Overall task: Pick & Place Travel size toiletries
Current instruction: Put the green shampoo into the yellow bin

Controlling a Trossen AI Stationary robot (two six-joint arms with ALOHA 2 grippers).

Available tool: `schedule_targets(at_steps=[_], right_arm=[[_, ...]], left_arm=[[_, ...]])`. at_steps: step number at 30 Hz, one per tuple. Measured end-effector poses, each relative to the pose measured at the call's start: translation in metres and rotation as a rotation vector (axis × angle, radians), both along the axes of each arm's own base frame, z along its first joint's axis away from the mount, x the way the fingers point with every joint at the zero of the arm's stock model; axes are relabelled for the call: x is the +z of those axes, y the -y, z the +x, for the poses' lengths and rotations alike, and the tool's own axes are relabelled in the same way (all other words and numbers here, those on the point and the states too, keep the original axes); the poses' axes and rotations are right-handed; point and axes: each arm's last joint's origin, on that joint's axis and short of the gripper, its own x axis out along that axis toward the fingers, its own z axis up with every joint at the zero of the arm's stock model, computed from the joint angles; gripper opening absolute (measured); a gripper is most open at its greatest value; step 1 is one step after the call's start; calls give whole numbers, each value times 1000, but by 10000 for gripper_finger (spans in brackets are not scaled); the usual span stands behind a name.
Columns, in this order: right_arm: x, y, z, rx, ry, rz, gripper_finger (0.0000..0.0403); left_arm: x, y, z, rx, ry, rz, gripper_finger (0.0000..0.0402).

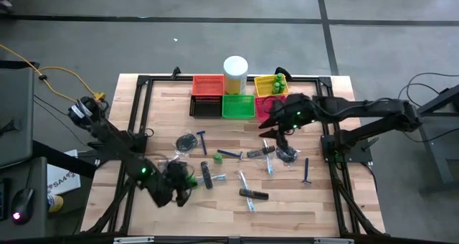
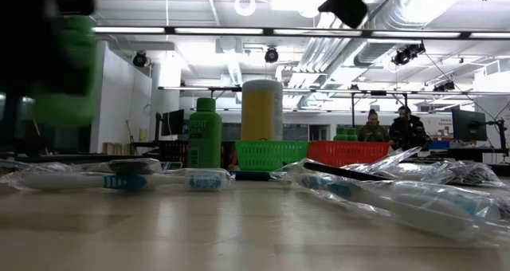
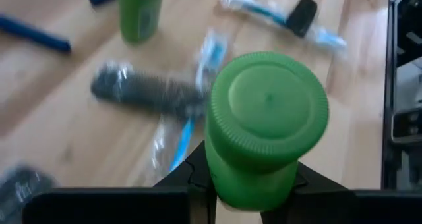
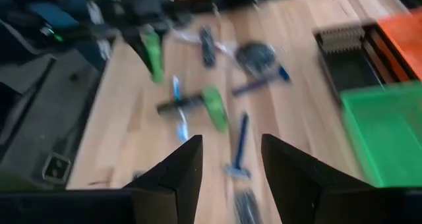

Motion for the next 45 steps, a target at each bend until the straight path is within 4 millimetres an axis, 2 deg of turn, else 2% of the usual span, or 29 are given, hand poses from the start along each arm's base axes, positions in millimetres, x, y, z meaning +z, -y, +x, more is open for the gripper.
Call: schedule_targets(at_steps=[10,17,21,26,37,41,45], right_arm=[[-19,-26,65,75,224,89,149],[-42,-37,95,88,282,201,149],[-44,-40,102,104,330,224,149],[-46,-40,106,53,377,118,149],[-60,-41,122,67,362,77,150],[-60,-41,127,69,332,72,168],[-61,-42,128,71,328,74,211]], left_arm=[[37,-42,35,-36,108,-47,61],[68,-60,57,-73,165,33,61],[76,-69,62,-62,141,80,61],[80,-76,65,-83,127,112,61],[80,-77,65,-116,125,140,61],[79,-77,64,-122,107,143,61],[79,-77,64,-128,103,141,61]])
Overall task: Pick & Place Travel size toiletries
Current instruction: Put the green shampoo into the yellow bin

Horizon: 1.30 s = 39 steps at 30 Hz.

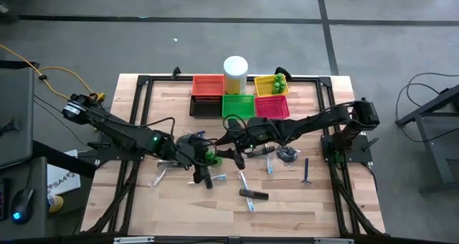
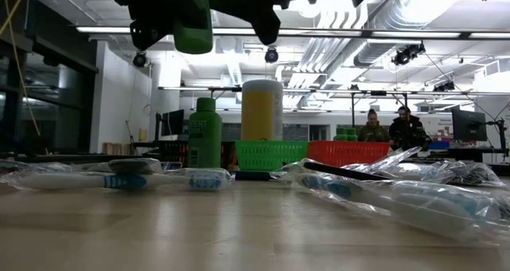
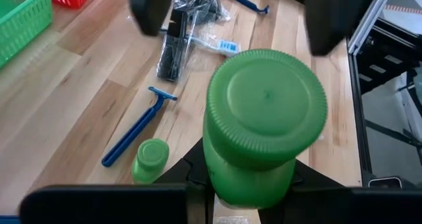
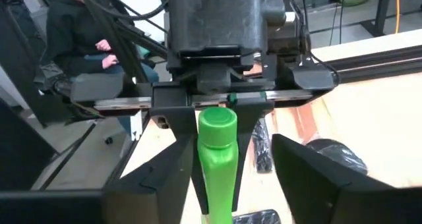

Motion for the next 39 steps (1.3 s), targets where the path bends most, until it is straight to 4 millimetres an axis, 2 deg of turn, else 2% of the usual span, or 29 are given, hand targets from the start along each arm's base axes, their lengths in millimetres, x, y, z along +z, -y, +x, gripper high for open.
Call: schedule_targets(at_steps=[5,9,21,32,39], right_arm=[[-7,-3,3,44,-13,5,269],[-9,-4,6,47,0,12,285],[-9,-3,4,31,-21,10,249],[-5,-4,4,57,3,19,228],[11,3,-9,45,-13,11,227]], left_arm=[[1,0,0,-12,6,15,61],[1,1,1,-28,11,10,61],[8,-14,10,-50,87,28,61],[12,-12,13,-89,115,24,61],[24,-5,36,-113,90,106,61]])
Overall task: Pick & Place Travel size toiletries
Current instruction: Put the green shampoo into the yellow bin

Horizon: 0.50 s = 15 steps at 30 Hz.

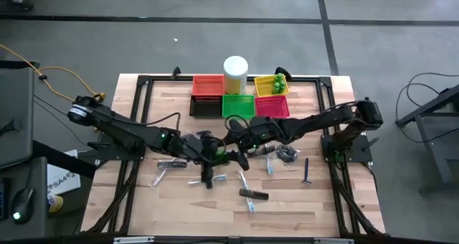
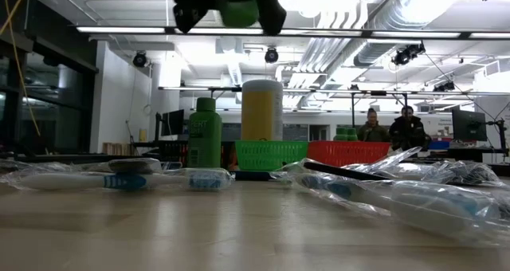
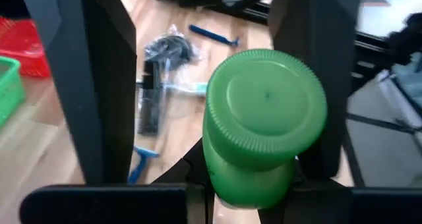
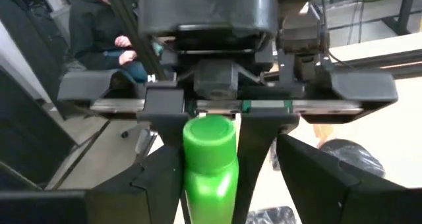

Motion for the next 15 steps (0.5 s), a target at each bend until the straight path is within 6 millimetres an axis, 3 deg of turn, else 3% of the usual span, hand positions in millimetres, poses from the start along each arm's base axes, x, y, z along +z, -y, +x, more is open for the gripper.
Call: schedule_targets(at_steps=[10,15], right_arm=[[3,-5,-8,47,-60,5,225],[5,-7,-9,41,-47,3,197]], left_arm=[[9,-4,10,18,-18,35,61],[10,-5,10,14,-22,20,60]])
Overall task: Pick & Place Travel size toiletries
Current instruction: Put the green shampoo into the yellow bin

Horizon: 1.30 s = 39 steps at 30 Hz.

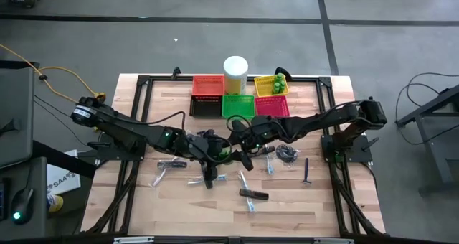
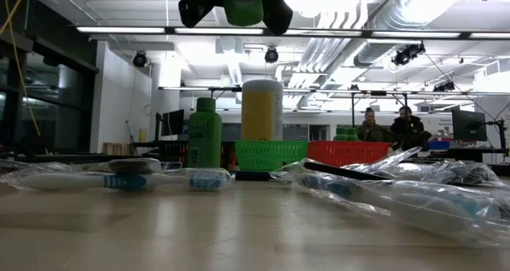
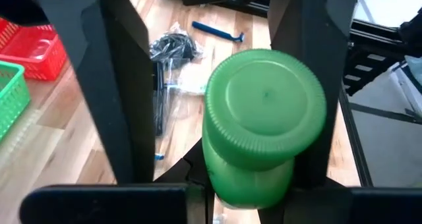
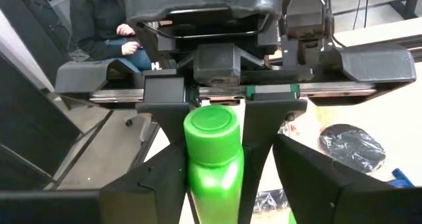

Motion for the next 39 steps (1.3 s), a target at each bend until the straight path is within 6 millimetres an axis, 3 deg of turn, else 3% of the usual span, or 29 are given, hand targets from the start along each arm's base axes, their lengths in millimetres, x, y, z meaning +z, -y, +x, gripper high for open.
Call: schedule_targets(at_steps=[12,14,20,23,33,39], right_arm=[[7,2,-4,25,19,3,92],[7,2,-4,25,19,4,92],[6,1,-4,24,10,9,91],[6,2,-6,7,-7,3,91],[3,14,-13,-182,-101,-61,91],[23,41,-37,-438,-148,-148,90]], left_arm=[[2,-1,0,18,7,-25,58],[2,-1,0,23,10,-34,76],[2,-1,0,30,8,-34,185],[2,-1,0,32,9,-37,214],[-3,-3,-5,62,-64,-31,224],[-3,-6,-19,104,-150,-57,224]])
